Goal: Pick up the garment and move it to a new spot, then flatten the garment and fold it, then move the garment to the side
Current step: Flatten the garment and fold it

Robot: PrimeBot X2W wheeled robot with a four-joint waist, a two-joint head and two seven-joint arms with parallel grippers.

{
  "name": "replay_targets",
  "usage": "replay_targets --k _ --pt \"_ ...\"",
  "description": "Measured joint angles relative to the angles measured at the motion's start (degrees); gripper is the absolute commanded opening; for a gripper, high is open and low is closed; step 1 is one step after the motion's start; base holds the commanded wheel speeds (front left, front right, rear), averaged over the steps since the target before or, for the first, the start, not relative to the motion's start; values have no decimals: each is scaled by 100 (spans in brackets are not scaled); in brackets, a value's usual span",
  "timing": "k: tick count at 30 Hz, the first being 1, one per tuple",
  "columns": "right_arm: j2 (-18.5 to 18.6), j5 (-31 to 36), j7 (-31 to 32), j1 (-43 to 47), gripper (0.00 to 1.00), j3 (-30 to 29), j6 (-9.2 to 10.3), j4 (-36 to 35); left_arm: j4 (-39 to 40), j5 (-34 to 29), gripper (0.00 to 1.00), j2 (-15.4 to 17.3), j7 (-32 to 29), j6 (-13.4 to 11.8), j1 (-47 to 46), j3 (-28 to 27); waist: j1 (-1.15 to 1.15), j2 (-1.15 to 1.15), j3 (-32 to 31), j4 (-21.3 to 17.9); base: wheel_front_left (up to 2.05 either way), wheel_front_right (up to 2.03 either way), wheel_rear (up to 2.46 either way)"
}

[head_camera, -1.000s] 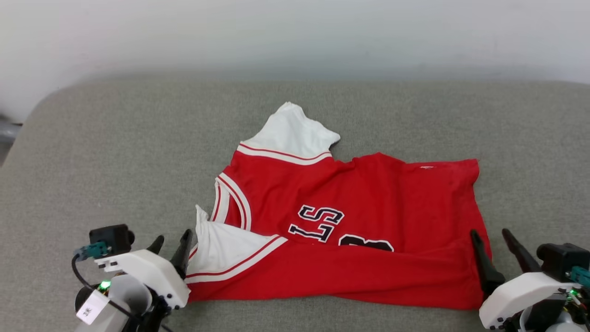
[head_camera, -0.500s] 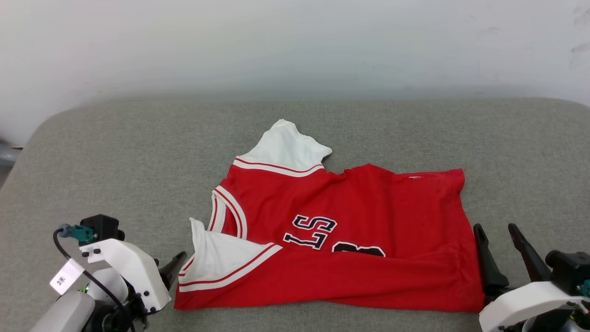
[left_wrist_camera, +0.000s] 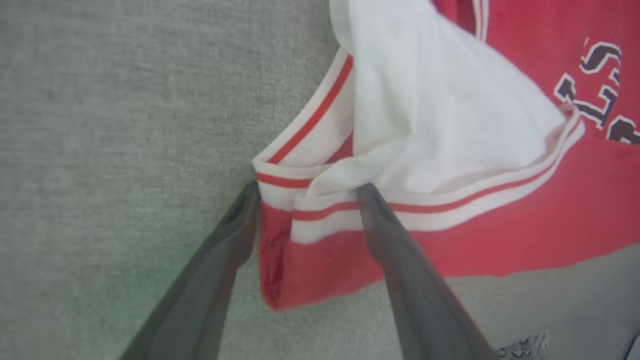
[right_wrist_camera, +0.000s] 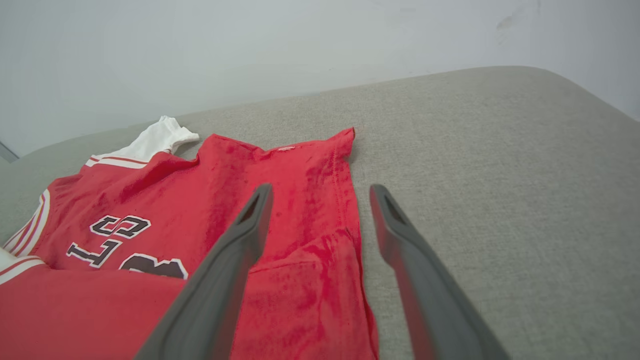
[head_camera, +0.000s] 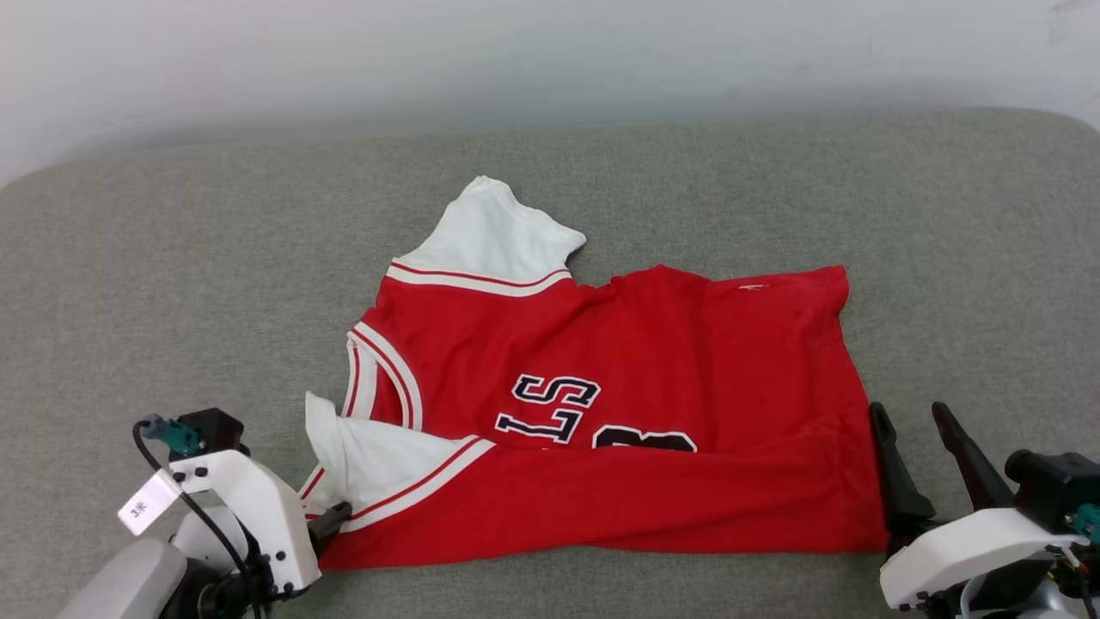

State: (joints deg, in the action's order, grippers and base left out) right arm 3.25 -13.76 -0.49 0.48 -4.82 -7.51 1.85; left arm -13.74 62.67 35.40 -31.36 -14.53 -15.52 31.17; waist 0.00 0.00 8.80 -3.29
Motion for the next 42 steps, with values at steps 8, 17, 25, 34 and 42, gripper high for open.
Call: replay_targets --k 8,17,25,34,42 --pt "-11 -170 240 -47 100 -169 0 219 -433 -38 17 -170 -114 390 -215 218 -1 0 83 -64 0 0 0" --pt "441 -755 1741 -8 100 -486 0 542 -223 -137 0 -326 572 591 -30 164 1 0 -148 71 0 0 0" --pt "788 -1058 2982 29 100 -165 0 548 602 -349 0 -87 761 282 81 62 1 0 -172 174 0 0 0" --pt "964 -1291 3596 -328 100 479 1 894 1081 -445 0 22 749 108 108 41 1 0 134 280 0 0 0" --pt "1026 -1514 3885 -465 0 588 1 1161 1122 -446 0 4 839 83 133 37 1 0 171 343 0 0 0"
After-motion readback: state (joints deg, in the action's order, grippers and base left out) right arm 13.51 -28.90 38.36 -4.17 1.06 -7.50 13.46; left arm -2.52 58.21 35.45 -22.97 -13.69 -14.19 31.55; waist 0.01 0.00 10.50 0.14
